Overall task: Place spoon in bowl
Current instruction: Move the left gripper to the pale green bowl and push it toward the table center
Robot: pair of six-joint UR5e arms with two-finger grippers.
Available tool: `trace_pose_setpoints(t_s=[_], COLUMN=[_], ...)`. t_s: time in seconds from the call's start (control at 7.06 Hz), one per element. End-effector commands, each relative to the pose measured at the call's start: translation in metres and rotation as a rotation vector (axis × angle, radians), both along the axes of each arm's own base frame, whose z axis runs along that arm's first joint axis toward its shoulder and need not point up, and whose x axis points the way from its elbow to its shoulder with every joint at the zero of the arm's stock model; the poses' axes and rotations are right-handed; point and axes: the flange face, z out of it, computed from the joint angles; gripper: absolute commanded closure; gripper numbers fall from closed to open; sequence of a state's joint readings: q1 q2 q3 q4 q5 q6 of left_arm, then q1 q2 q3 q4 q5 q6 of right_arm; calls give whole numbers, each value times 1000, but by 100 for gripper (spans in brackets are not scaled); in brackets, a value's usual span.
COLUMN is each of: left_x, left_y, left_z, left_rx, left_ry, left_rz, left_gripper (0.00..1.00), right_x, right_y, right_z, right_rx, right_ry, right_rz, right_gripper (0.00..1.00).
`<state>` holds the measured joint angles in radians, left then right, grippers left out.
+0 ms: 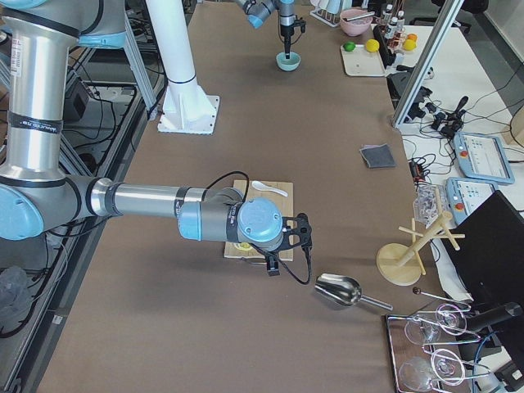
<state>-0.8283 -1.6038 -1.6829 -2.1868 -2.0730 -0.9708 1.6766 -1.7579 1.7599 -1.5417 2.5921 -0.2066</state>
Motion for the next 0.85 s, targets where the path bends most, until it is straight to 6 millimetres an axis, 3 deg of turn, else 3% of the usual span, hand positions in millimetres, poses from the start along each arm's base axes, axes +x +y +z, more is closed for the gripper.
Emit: trace_pose_setpoints(t_s=[0.0, 0.28, 0.42, 0.57, 0.71], left_x=[7, 10, 13, 29, 54], left_y=[3, 3, 2, -13, -38], left_z=[-1, -14, -39, -99, -185], left_rx=[2, -11, -15, -77, -164], left_ry=[17, 52, 69, 80, 76], left_rz=[21, 47, 51, 20, -44], left_gripper=[100, 100, 100, 100, 100], right_x=[-1, -1, -1, -1, -10], right_y=[-1, -1, -2, -5, -9], right_z=[-10, -14, -23, -41, -68], right_rx=[17, 27, 40, 29, 22], right_ry=[-25, -24, -21, -24, -27], right_rz=[0, -1, 2, 29, 43], right_gripper=[0, 0, 0, 0, 0])
